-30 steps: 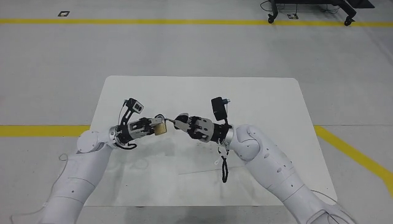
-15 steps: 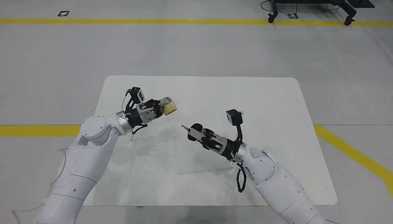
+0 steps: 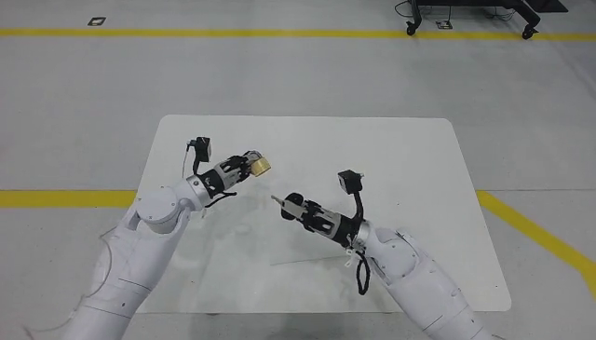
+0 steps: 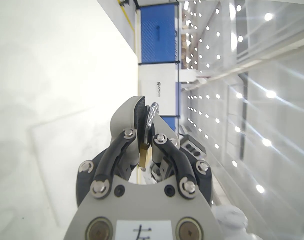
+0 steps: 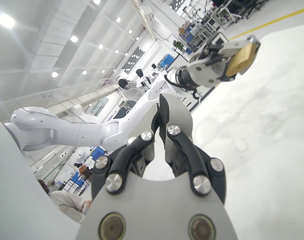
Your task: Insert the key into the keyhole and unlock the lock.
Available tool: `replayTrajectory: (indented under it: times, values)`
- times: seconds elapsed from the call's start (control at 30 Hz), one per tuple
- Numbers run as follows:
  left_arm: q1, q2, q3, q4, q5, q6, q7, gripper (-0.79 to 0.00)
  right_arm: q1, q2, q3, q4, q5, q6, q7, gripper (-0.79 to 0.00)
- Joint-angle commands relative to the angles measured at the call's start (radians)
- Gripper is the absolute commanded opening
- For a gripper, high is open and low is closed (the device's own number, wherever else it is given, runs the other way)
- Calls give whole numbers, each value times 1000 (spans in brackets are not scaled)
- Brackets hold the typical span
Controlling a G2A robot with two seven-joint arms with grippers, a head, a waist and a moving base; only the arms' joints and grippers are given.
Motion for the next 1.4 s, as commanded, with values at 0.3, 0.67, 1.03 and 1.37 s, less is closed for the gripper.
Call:
replayTrajectory:
  times: [0.3, 0.67, 1.03, 1.37]
  values:
    - [-98, -24, 79, 54, 30, 120, -6, -785, -14, -25, -18, -21, 198, 410, -136, -785]
    - [-124, -34, 80, 115, -28, 68, -28, -785, -31, -31, -24, -69, 251, 498, -151, -785]
    - [-124, -34, 80, 115, -28, 68, -28, -785, -31, -31, -24, -69, 251, 498, -151, -785]
    - [-124, -34, 80, 115, -28, 68, -28, -785, -31, -31, -24, -69, 251, 498, -151, -785]
